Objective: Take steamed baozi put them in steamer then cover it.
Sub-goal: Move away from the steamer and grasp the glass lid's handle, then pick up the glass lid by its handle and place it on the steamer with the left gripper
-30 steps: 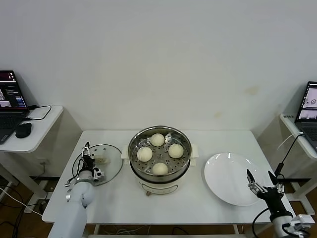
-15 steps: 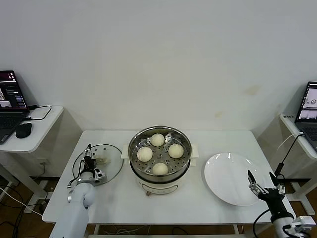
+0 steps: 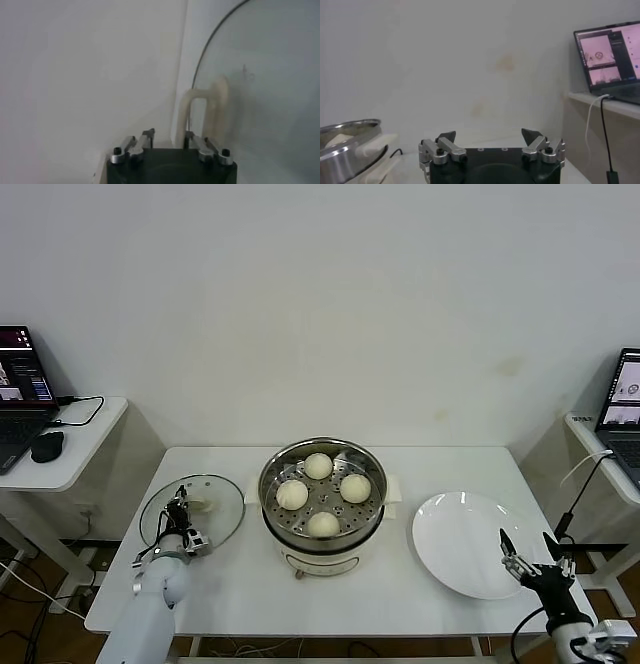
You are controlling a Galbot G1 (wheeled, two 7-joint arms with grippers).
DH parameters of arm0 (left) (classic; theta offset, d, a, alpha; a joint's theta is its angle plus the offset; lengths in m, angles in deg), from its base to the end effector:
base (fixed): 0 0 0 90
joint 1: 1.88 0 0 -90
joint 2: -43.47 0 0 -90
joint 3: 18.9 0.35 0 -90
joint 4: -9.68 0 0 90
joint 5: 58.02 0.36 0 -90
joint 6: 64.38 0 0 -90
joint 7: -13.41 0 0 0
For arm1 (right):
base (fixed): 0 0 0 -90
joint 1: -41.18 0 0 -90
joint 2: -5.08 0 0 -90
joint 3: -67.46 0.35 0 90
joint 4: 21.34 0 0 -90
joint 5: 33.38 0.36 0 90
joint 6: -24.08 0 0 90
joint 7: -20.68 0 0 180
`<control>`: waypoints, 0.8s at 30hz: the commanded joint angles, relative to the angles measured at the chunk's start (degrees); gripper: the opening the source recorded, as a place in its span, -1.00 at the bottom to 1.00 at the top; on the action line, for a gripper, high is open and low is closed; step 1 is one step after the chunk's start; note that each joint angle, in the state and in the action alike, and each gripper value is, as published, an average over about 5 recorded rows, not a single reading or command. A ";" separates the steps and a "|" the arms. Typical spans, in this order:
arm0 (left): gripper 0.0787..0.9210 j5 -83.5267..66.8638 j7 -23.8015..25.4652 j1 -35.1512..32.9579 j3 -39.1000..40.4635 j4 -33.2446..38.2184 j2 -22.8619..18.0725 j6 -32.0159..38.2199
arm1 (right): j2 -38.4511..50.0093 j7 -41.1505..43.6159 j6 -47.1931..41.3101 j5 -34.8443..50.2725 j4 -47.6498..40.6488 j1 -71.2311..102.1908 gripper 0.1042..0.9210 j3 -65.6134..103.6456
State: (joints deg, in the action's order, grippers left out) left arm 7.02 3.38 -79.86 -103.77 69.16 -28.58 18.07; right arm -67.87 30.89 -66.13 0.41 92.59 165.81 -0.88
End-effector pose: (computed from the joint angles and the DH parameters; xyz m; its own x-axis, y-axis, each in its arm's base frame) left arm 0.4094 0.1378 -0.4398 -0.9605 -0.2301 0.1564 0.1412 0.0811 0.9866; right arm 0.1611 -0.1759 -0.3050 -0.9978 0.0284 0.0600 0.0372 0.9878 0.1513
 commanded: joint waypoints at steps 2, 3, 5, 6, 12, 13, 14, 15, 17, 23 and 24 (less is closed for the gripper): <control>-0.78 -0.02 0.81 -3.87 -1.49 5.94 1.19 -0.18 | -0.03 0.02 -0.15 -0.29 -0.04 -0.33 0.76 -0.78; -0.81 0.21 1.53 -5.31 -2.12 8.67 1.31 -0.51 | -0.01 0.01 -0.18 -0.30 0.00 -0.40 0.76 -0.85; -0.84 0.60 3.22 -8.58 -3.50 14.83 1.50 -1.47 | 0.07 -0.01 -0.27 -0.25 0.15 -0.52 0.76 -0.89; -0.84 0.71 4.19 -10.41 -4.20 18.46 1.56 -2.17 | 0.14 -0.02 -0.32 -0.20 0.23 -0.58 0.76 -0.89; -0.84 -1.24 8.67 -18.87 -7.33 35.52 1.89 -5.59 | 0.15 -0.03 -0.59 -0.01 0.75 -1.06 0.76 -1.20; -0.84 -2.42 9.08 -20.01 -7.78 37.95 2.12 -5.70 | 0.11 -0.03 -0.63 0.01 0.86 -1.14 0.76 -1.39; -0.84 -3.38 9.20 -20.95 -8.11 40.01 2.37 -5.75 | 0.08 -0.02 -0.67 0.03 0.97 -1.23 0.76 -1.56; -0.84 -4.00 9.07 -21.96 -8.51 41.77 2.64 -5.91 | 0.07 -0.01 -0.74 0.06 1.09 -1.36 0.76 -1.76; -0.84 -3.20 8.47 -23.99 -9.03 45.00 3.28 -7.23 | 0.08 -0.02 -0.92 0.16 1.29 -1.72 0.76 -2.11; -0.84 5.78 10.83 -29.22 -8.47 53.59 4.23 -18.91 | 0.25 -0.17 -1.97 0.42 1.53 -3.47 0.76 -2.62; -0.84 7.47 11.68 -29.49 -8.55 54.70 3.89 -19.91 | 0.25 -0.24 -2.34 0.16 1.59 -3.68 0.76 -2.71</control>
State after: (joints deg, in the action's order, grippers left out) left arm 6.77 10.25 -98.51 -110.55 102.55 -25.43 10.99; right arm -67.68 30.81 -67.41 0.76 93.92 163.63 -3.04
